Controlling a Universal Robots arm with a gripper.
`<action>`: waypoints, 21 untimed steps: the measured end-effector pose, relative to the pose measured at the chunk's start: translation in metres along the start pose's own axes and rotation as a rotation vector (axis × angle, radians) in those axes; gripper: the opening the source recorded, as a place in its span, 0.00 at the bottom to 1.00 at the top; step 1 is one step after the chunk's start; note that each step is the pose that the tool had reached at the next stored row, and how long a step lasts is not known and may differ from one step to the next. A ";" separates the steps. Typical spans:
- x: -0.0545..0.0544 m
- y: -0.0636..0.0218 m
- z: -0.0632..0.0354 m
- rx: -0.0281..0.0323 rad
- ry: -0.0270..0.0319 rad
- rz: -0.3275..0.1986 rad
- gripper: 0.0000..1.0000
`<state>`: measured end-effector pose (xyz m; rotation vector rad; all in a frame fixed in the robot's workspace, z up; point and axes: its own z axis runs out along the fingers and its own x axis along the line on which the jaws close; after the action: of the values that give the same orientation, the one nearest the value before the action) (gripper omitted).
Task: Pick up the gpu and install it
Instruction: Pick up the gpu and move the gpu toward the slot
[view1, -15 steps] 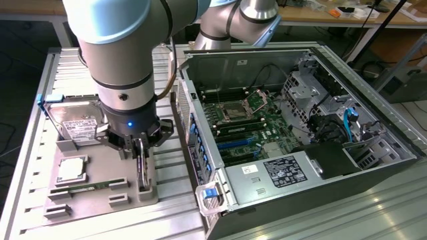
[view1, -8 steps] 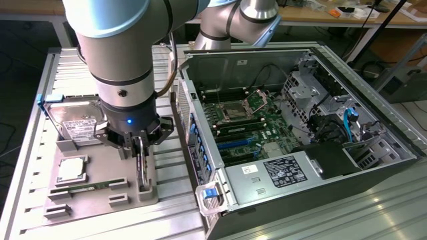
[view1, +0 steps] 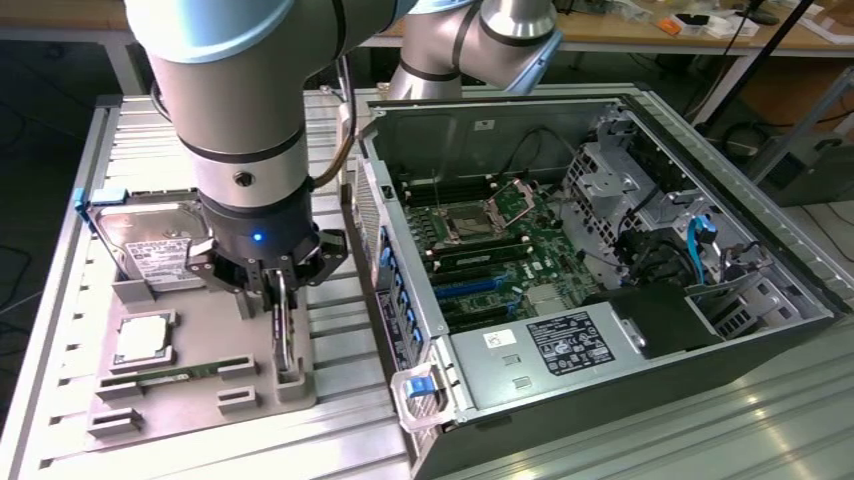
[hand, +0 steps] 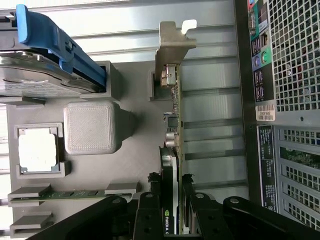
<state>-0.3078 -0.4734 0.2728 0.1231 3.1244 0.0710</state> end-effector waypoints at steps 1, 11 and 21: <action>0.000 0.0001 -0.0011 0.0000 0.0001 0.000 0.27; 0.000 0.0005 -0.0111 0.0001 0.0006 0.000 0.27; 0.000 0.0008 -0.0179 0.0003 0.0006 0.000 0.27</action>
<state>-0.3078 -0.4734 0.2907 0.1232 3.1251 0.0705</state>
